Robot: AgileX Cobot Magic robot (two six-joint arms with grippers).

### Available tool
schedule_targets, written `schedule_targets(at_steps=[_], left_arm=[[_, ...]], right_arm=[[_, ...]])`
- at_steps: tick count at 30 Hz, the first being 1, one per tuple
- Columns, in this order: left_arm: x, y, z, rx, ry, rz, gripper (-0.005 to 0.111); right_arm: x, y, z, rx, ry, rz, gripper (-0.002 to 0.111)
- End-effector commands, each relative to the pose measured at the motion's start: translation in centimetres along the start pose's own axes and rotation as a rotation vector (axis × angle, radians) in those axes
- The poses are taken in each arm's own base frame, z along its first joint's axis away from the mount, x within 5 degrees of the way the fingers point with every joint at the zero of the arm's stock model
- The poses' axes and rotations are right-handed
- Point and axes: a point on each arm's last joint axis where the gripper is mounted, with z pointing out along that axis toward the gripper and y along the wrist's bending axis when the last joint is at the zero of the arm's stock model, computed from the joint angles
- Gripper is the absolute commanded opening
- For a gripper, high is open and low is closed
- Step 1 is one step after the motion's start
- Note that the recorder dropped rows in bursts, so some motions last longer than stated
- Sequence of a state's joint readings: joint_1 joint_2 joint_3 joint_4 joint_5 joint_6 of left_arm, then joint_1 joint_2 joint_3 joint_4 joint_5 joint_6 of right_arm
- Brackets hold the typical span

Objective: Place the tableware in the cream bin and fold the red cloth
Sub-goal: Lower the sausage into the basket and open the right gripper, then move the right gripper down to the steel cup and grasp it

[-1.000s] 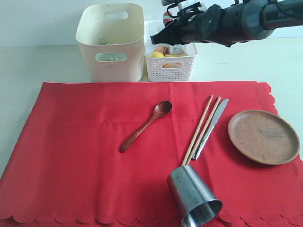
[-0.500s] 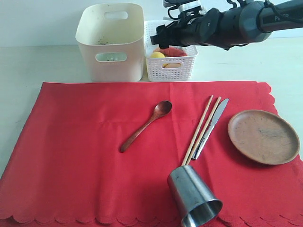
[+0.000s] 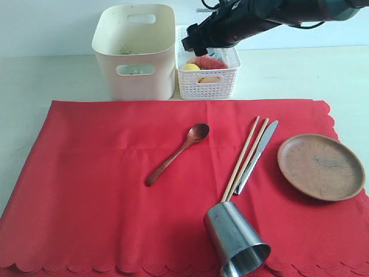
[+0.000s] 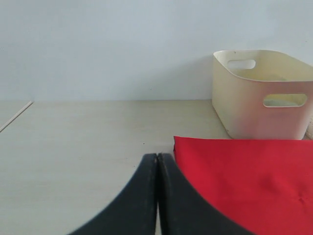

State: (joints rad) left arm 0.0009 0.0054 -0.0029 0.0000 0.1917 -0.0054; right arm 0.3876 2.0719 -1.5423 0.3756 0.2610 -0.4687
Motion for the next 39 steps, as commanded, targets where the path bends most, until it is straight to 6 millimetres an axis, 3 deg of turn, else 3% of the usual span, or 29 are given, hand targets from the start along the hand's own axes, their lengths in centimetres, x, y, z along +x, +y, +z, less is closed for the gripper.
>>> schedule_targets(at_steps=[1,7,15,22,33,39], left_arm=[[0.0,0.0,0.0,-0.002,-0.007,-0.007,0.002],[0.0,0.0,0.0,-0.002,-0.007,-0.007,0.002],[0.0,0.0,0.0,-0.002,-0.007,-0.007,0.002],[0.0,0.0,0.0,-0.002,-0.007,-0.007,0.002],[0.0,0.0,0.0,-0.002,-0.007,-0.007,0.002],[0.0,0.0,0.0,-0.002,-0.007,-0.007,0.002]], right_arm=[[-1.1,0.2,-2.2,-0.036,0.042,-0.025,0.077],[-1.7,0.8,-5.1,-0.085,0.116,-0.056,0.069],[-3.2,1.5,-9.9,-0.136,0.149,-0.078,0.027],[-3.3,2.2,-14.3,-0.179,0.194,-0.096,0.000],[0.0,3.6,-21.2,-0.252,0.292,-0.163,0.000],[2.4,4.3,-23.4,-0.308,0.357,-0.208,0.000]])
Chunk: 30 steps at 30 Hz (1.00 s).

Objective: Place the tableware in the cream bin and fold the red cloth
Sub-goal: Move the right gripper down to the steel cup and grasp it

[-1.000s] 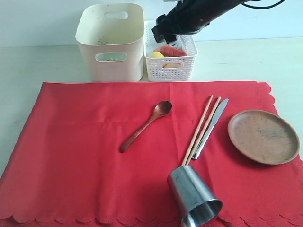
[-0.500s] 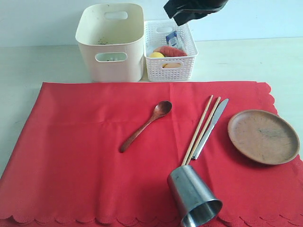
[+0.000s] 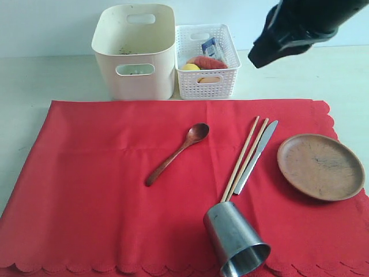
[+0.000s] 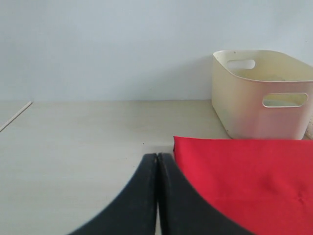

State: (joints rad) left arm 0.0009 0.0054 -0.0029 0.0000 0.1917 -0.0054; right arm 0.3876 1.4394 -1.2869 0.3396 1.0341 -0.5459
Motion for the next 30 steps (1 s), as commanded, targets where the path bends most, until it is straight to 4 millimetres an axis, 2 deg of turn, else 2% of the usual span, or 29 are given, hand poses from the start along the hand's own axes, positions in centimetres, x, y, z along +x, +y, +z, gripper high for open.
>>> schedule_targets(at_steps=[1,4,8,10,15,18,23,26,30], left_arm=[[0.0,0.0,0.0,-0.002,-0.007,-0.007,0.002],[0.0,0.0,0.0,-0.002,-0.007,-0.007,0.002],[0.0,0.0,0.0,-0.002,-0.007,-0.007,0.002],[0.0,0.0,0.0,-0.002,-0.007,-0.007,0.002],[0.0,0.0,0.0,-0.002,-0.007,-0.007,0.002],[0.0,0.0,0.0,-0.002,-0.007,-0.007,0.002],[0.0,0.0,0.0,-0.002,-0.007,-0.007,0.002],[0.0,0.0,0.0,-0.002,-0.007,-0.007,0.002],[0.0,0.0,0.0,-0.002,-0.007,-0.007,0.002]], right_arm=[[2.0,1.1,-0.7,-0.034,0.040,-0.024,0.000],[2.9,2.2,-0.2,-0.048,0.079,-0.062,0.000],[4.0,4.4,1.3,-0.089,0.152,-0.143,0.000],[4.8,5.4,2.3,-0.086,0.211,-0.207,0.004],[7.1,7.0,4.1,-0.053,0.347,-0.312,0.028],[7.9,8.2,4.7,-0.086,0.375,-0.346,0.049],[9.1,10.3,5.6,-0.142,0.403,-0.447,0.071],[9.8,11.0,6.3,-0.145,0.403,-0.491,0.078],[10.3,11.4,7.1,-0.136,0.386,-0.525,0.078]])
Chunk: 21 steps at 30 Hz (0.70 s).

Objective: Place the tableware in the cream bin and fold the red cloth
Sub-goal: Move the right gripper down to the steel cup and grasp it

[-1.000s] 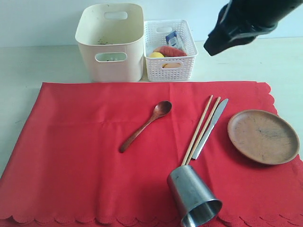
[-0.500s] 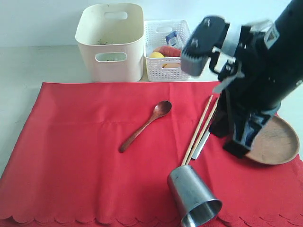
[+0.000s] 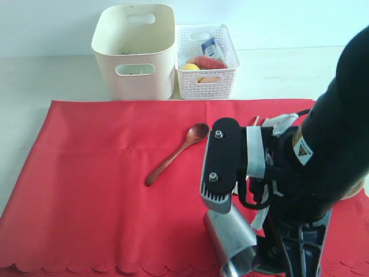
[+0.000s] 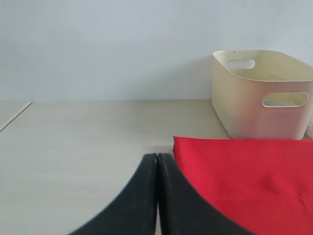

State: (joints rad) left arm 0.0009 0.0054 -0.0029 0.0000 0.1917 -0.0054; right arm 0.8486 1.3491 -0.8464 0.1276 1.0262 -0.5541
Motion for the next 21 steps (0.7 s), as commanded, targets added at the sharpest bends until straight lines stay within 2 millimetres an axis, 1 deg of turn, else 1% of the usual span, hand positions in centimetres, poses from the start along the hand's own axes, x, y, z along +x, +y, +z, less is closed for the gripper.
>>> schedule_targets(at_steps=[1,4,11,14,17,19,20,21], left_arm=[[0.0,0.0,0.0,-0.002,-0.007,-0.007,0.002],[0.0,0.0,0.0,-0.002,-0.007,-0.007,0.002],[0.0,0.0,0.0,-0.002,-0.007,-0.007,0.002],[0.0,0.0,0.0,-0.002,-0.007,-0.007,0.002],[0.0,0.0,0.0,-0.002,-0.007,-0.007,0.002],[0.0,0.0,0.0,-0.002,-0.007,-0.007,0.002],[0.0,0.0,0.0,-0.002,-0.007,-0.007,0.002],[0.0,0.0,0.0,-0.002,-0.007,-0.007,0.002]], right_arm=[[-0.2,0.1,1.0,0.040,-0.022,-0.045,0.078],[-0.2,-0.4,1.8,0.071,0.000,-0.054,0.078],[-1.0,-1.3,5.6,0.029,0.098,-0.050,0.078],[-1.5,-1.7,6.8,0.042,0.084,-0.053,0.078],[-1.8,-2.2,7.3,0.080,0.065,-0.058,0.077],[-1.8,-2.6,7.5,0.113,0.073,-0.038,0.072],[-1.8,-2.7,7.4,0.123,0.074,-0.028,0.065],[-1.8,-2.7,7.4,0.124,0.075,-0.023,0.060]])
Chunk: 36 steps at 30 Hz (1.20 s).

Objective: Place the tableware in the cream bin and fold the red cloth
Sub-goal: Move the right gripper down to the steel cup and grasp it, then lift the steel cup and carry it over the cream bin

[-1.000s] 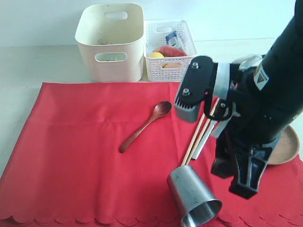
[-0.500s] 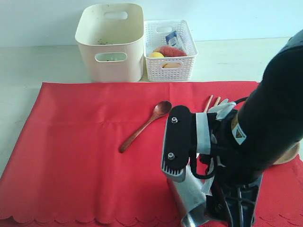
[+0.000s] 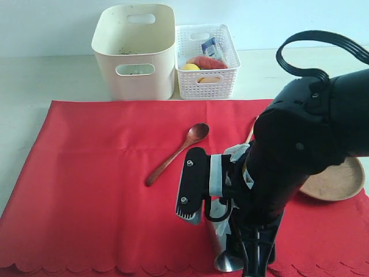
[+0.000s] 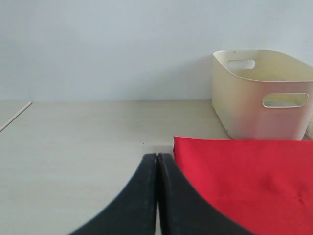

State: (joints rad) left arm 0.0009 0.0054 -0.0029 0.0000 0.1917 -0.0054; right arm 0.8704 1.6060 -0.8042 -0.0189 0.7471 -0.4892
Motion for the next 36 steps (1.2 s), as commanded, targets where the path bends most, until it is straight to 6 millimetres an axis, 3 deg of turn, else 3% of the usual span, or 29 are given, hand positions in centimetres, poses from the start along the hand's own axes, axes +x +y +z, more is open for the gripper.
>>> schedule_targets(at_steps=[1,5,11,18,27,36], left_arm=[[0.0,0.0,0.0,-0.002,-0.007,-0.007,0.002],[0.0,0.0,0.0,-0.002,-0.007,-0.007,0.002],[0.0,0.0,0.0,-0.002,-0.007,-0.007,0.002],[0.0,0.0,0.0,-0.002,-0.007,-0.007,0.002],[0.0,0.0,0.0,-0.002,-0.007,-0.007,0.002],[0.0,0.0,0.0,-0.002,-0.007,-0.007,0.002]], right_arm=[[0.0,-0.2,0.1,0.032,-0.002,0.012,0.052],[-0.1,-0.3,0.1,0.033,-0.004,0.016,0.024],[-0.5,-0.5,-0.2,0.060,-0.049,0.057,0.000],[-0.8,-0.8,-1.3,0.106,-0.116,0.083,0.000],[-2.6,-1.9,-5.9,0.187,-0.278,0.103,0.000],[-4.5,-3.3,-9.0,0.283,-0.388,0.092,0.000]])
